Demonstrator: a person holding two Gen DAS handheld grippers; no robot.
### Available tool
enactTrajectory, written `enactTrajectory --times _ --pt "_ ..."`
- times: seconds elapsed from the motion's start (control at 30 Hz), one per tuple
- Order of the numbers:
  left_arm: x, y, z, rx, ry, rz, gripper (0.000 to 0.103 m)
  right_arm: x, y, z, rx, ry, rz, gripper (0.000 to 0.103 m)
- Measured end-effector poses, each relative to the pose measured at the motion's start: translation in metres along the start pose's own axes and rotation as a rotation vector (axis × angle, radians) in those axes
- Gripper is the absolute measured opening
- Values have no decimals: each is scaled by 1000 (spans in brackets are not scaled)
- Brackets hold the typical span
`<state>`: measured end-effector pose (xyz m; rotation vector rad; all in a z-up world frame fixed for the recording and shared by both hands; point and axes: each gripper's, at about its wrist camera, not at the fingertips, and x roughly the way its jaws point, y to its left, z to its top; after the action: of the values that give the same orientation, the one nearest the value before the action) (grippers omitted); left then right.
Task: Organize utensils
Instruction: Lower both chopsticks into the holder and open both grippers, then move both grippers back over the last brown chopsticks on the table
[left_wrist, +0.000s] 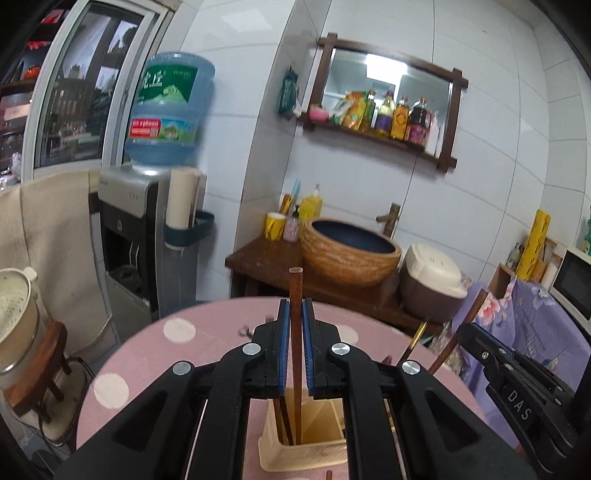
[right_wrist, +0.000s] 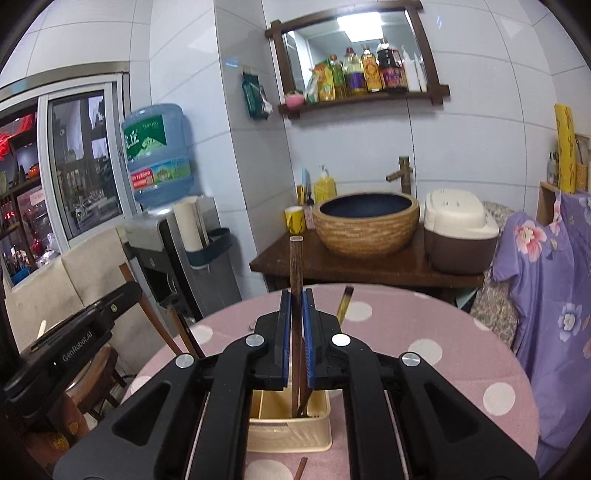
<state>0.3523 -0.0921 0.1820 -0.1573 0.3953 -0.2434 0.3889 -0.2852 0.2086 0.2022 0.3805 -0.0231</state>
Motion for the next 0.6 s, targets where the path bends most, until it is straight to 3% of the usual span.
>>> enactTrajectory --times 0.33,0.4,0.43,0.47,0.53,0.6 --pt "20 10 -34 -10 105 -6 12 16 -5 -31 1 57 10 7" --pt "17 13 -39 -13 109 -7 31 14 -7 -36 6 57 8 11" --pt "14 15 -41 -18 106 -13 51 13 -7 -38 8 56 7 19" --pt "9 17 -44 -24 98 -19 59 11 -8 -41 12 51 7 33" --pt "-3 20 -50 -25 78 -23 63 2 -8 -46 17 33 4 41" --pt "-14 20 -57 -3 75 -22 73 -7 -6 -52 6 25 -7 42"
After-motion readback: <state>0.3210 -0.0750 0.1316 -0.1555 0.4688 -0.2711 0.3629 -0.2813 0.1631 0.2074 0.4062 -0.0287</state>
